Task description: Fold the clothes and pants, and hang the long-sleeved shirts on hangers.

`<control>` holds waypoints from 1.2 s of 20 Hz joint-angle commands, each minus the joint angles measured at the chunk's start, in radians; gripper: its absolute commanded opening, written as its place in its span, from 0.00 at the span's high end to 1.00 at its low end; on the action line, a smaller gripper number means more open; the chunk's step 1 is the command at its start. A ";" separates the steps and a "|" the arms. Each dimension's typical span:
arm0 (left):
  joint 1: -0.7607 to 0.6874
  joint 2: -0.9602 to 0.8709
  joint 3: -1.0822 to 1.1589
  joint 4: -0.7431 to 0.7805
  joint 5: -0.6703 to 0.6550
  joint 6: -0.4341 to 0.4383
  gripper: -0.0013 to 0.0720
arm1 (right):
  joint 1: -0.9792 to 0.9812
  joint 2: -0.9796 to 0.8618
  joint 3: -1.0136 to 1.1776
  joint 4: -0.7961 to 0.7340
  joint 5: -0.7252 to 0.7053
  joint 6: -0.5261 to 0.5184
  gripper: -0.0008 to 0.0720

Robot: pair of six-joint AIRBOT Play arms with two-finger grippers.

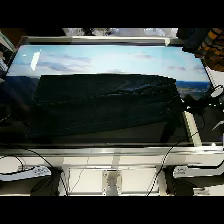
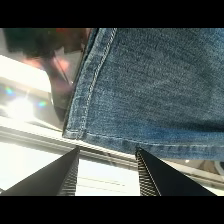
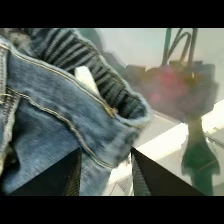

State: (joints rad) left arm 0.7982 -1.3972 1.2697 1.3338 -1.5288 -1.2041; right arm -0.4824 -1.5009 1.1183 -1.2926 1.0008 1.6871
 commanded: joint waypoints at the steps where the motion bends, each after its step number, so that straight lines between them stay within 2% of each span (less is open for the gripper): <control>1: 0.000 0.000 -0.026 0.001 -0.002 0.000 0.41 | 0.038 -0.031 0.001 0.013 -0.044 0.008 0.53; 2: 0.001 0.000 -0.039 0.001 -0.002 0.000 0.41 | 0.045 -0.038 0.001 0.013 -0.043 0.008 0.57; 4: 0.000 0.000 -0.058 0.001 -0.003 0.000 0.41 | 0.047 -0.037 0.004 0.011 -0.037 0.000 0.93; 5: 0.000 0.004 -0.061 0.000 -0.003 0.000 0.41 | 0.043 -0.032 0.016 -0.001 -0.020 -0.011 0.95; 9: 0.000 0.065 -0.063 0.000 0.020 0.015 0.41 | 0.039 0.064 0.101 -0.115 0.126 -0.222 0.95; 12: 0.000 0.132 -0.063 -0.039 0.025 0.015 0.41 | 0.008 0.239 0.074 -0.253 0.171 -0.244 0.95; 15: 0.000 0.182 -0.066 -0.095 0.009 0.015 0.42 | -0.088 0.388 -0.042 -0.277 0.109 -0.244 0.95; 20: -0.038 0.195 -0.146 -0.124 -0.090 0.015 0.42 | -0.207 0.416 -0.265 -0.232 0.008 -0.283 0.95; 24: -0.084 0.193 -0.294 -0.124 -0.114 0.015 0.42 | -0.207 0.416 -0.312 -0.229 -0.018 -0.283 0.95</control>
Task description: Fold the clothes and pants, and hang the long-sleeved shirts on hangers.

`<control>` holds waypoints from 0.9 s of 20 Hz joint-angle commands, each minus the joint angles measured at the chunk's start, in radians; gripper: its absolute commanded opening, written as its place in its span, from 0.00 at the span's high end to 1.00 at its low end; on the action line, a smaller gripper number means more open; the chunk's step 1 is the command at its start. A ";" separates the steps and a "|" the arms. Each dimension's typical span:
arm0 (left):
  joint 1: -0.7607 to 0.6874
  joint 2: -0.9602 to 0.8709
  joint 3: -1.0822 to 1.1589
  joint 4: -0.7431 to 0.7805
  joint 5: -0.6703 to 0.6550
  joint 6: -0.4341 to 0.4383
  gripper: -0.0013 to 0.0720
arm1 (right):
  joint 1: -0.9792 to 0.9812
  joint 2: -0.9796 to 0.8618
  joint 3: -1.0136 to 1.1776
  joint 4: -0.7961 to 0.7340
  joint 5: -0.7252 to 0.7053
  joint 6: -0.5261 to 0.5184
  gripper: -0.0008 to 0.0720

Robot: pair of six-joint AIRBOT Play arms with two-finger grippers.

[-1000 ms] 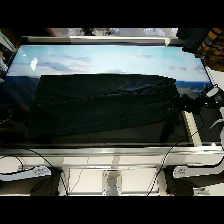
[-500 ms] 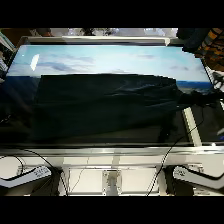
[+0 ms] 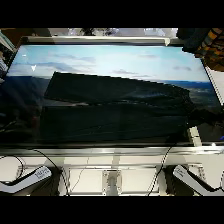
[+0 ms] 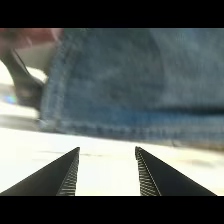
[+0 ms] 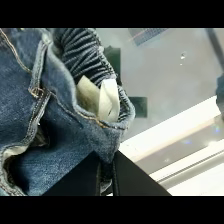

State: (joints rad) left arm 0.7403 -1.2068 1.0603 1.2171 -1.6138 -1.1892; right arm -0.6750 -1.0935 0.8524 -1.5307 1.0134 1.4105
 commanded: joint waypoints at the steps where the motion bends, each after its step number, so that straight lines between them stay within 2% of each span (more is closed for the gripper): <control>1: -0.029 0.002 -0.118 -0.006 -0.027 0.000 0.42 | -0.014 0.008 -0.047 0.009 -0.030 -0.007 0.95; 2: -0.029 0.002 -0.147 -0.006 -0.009 0.000 0.41 | -0.014 0.008 -0.047 0.009 -0.027 -0.007 0.95; 3: -0.028 0.002 -0.165 -0.006 0.025 -0.001 0.33 | -0.014 0.008 -0.047 0.009 -0.016 -0.008 0.95; 4: -0.028 0.002 -0.175 0.005 0.052 -0.010 0.17 | -0.014 0.008 -0.047 0.009 0.002 -0.009 0.95; 5: -0.028 0.002 -0.176 0.034 0.064 -0.039 0.13 | -0.014 0.008 -0.047 0.011 0.018 -0.010 0.95; 10: -0.028 0.001 -0.177 0.262 0.085 -0.113 0.13 | -0.014 0.008 -0.046 0.018 0.040 -0.009 0.95; 18: -0.028 -0.109 -0.178 0.264 0.230 -0.113 0.13 | -0.014 0.008 -0.046 0.018 0.075 -0.009 0.95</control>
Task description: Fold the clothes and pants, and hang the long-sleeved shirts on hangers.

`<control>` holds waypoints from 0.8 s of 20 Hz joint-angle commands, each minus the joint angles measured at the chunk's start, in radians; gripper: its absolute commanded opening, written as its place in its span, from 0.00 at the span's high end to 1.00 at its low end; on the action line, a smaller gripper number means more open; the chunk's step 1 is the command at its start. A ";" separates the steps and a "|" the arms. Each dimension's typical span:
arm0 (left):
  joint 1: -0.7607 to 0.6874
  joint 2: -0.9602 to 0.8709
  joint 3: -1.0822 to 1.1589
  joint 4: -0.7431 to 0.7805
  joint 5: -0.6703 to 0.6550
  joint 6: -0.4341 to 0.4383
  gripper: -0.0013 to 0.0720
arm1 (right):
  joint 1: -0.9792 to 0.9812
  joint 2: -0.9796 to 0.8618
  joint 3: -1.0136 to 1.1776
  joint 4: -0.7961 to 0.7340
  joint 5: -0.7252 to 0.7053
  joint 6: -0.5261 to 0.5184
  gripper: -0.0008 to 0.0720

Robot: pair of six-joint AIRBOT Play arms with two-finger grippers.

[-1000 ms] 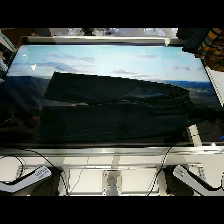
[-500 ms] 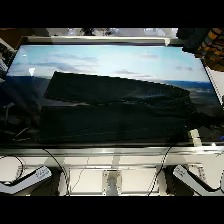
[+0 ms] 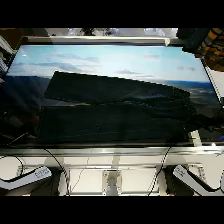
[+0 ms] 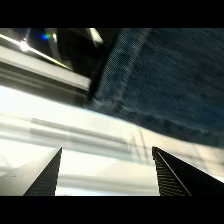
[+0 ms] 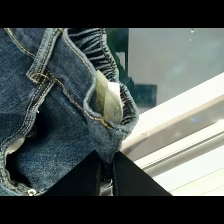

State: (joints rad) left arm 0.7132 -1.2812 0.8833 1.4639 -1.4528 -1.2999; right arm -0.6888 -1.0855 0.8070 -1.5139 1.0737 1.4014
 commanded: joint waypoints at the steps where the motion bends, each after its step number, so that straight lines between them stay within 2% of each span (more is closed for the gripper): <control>1: -0.001 -0.042 -0.001 0.017 0.093 -0.001 0.13 | 0.000 0.000 0.000 0.002 0.017 0.000 0.95; 5: -0.001 -0.084 -0.022 -0.033 0.114 0.066 0.19 | 0.000 0.000 0.000 0.003 0.024 0.002 0.95; 8: -0.001 -0.119 -0.057 -0.054 0.152 0.085 0.19 | 0.000 0.000 0.000 0.017 0.026 0.002 0.95; 9: -0.001 -0.120 -0.069 -0.085 0.171 0.116 0.20 | 0.000 0.000 0.000 0.018 0.026 0.002 0.95; 12: -0.001 -0.119 -0.088 -0.180 0.208 0.180 0.37 | 0.000 0.000 0.000 0.018 0.026 0.002 0.95; 13: -0.001 -0.119 -0.090 -0.191 0.210 0.192 0.51 | 0.000 0.000 0.000 0.018 0.027 0.002 0.95; 15: -0.001 -0.119 -0.090 -0.194 0.210 0.193 0.87 | 0.000 0.000 0.000 0.019 0.027 0.002 0.95; 16: -0.001 -0.117 -0.089 -0.194 0.210 0.193 0.94 | 0.000 0.000 0.000 0.022 0.028 0.002 0.95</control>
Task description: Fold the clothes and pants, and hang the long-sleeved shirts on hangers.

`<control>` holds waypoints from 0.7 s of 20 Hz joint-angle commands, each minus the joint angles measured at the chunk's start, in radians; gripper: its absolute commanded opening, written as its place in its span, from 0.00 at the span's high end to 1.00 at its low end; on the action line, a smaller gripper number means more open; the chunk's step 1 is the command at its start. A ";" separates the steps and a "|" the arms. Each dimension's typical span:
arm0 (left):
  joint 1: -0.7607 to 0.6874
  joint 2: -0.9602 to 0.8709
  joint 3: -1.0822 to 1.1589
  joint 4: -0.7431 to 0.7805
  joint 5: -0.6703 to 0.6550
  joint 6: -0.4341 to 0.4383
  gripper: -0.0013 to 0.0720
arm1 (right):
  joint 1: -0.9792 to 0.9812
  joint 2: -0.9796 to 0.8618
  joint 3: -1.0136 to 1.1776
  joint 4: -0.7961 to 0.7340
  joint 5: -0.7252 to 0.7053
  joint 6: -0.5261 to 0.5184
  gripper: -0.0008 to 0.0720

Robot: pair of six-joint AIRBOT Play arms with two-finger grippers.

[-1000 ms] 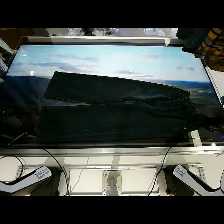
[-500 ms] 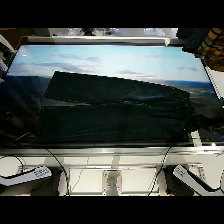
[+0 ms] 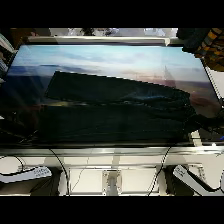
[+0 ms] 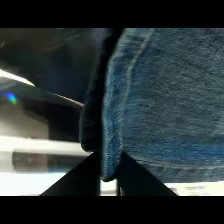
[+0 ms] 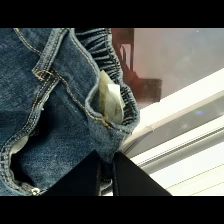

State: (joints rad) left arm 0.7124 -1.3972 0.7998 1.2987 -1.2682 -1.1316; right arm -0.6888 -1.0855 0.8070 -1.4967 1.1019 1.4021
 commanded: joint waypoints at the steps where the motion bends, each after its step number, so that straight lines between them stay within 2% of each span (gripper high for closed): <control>1: 0.000 0.003 -0.005 -0.029 0.025 0.024 0.94 | 0.000 0.000 0.000 0.009 0.000 0.001 0.95; 6: 0.021 0.146 0.108 -0.025 -0.009 0.001 0.94 | 0.000 0.031 0.122 -0.001 0.095 -0.039 0.95; 10: 0.116 0.354 0.287 -0.031 0.005 -0.009 0.94 | -0.013 0.180 0.270 -0.025 0.036 -0.060 0.95; 14: 0.143 0.431 0.345 -0.085 0.004 -0.016 0.94 | -0.057 0.233 0.294 -0.032 0.075 -0.060 0.95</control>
State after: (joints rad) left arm 0.8310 -1.0302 1.0939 1.2201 -1.2877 -1.1439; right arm -0.7235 -0.8925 1.0695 -1.4883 1.1740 1.3491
